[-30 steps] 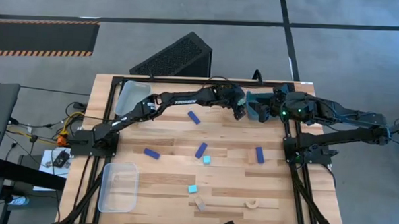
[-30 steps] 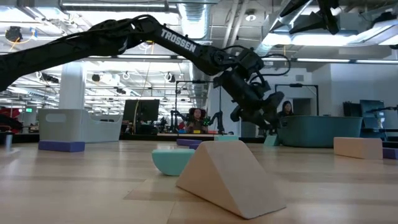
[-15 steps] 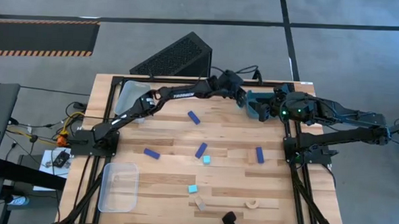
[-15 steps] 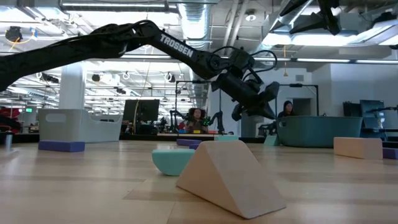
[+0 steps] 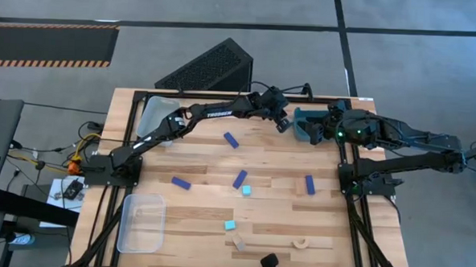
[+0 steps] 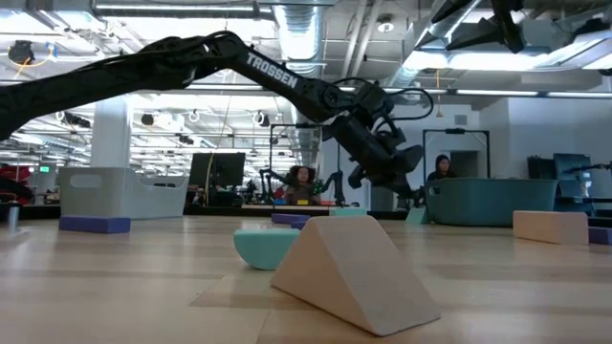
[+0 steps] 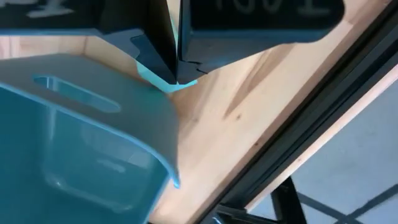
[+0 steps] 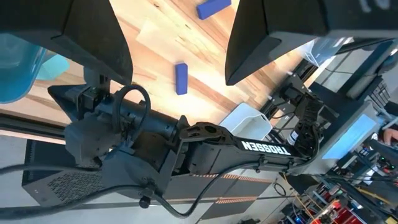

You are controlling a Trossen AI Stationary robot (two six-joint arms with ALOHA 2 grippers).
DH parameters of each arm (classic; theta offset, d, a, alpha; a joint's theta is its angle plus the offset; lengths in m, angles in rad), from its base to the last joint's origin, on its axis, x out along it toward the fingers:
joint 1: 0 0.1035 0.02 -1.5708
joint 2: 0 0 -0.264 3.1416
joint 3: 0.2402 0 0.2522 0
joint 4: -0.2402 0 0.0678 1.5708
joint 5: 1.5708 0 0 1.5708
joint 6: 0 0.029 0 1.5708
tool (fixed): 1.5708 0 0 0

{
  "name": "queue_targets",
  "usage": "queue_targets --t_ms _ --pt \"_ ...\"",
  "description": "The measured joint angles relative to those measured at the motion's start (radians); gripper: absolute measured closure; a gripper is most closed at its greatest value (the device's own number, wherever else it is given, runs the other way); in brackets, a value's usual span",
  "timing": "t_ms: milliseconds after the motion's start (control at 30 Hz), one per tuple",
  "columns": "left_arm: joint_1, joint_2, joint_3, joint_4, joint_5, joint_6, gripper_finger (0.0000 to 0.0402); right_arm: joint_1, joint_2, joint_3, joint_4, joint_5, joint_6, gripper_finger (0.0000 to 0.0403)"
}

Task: Sort & place blocks by color
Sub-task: Put the light blue block into the dark green bin

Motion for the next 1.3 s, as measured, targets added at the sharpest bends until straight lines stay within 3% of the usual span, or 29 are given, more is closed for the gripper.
queue_targets --t_ms 167,300,500,700,933,1100,1300 --pt "-0.011 0.0 0.0 0.007 0.018 0.046 0.0401 -0.006 0.0 0.0 -0.02 0.012 -0.011 0.0122" --pt "-0.01 -0.008 0.002 -0.047 0.06 -0.05 0.0401 -0.061 0.035 0.0 -0.147 0.026 -0.012 0.0122" --pt "0.026 -0.105 0.001 -0.123 0.003 -0.039 0.0401 -0.211 0.133 0.0 -0.165 -0.07 -0.068 0.0134" --pt "0.102 -0.32 0.009 -0.231 -0.038 0.008 0.0401 -0.431 0.291 0.0 -0.122 -0.2 -0.204 0.022" --pt "0.166 -0.378 -0.003 -0.332 -0.026 0.091 0.0401 -0.6 0.536 0.026 0.006 -0.381 -0.399 0.038" --pt "0.172 -0.45 0.008 -0.356 0.013 0.115 0.0401 -0.621 0.76 0.173 -0.072 -0.38 -0.527 0.0384" --pt "0.172 -0.43 -0.001 -0.383 0.046 0.126 0.0401 -0.624 0.998 0.388 -0.238 -0.283 -0.689 0.0397"
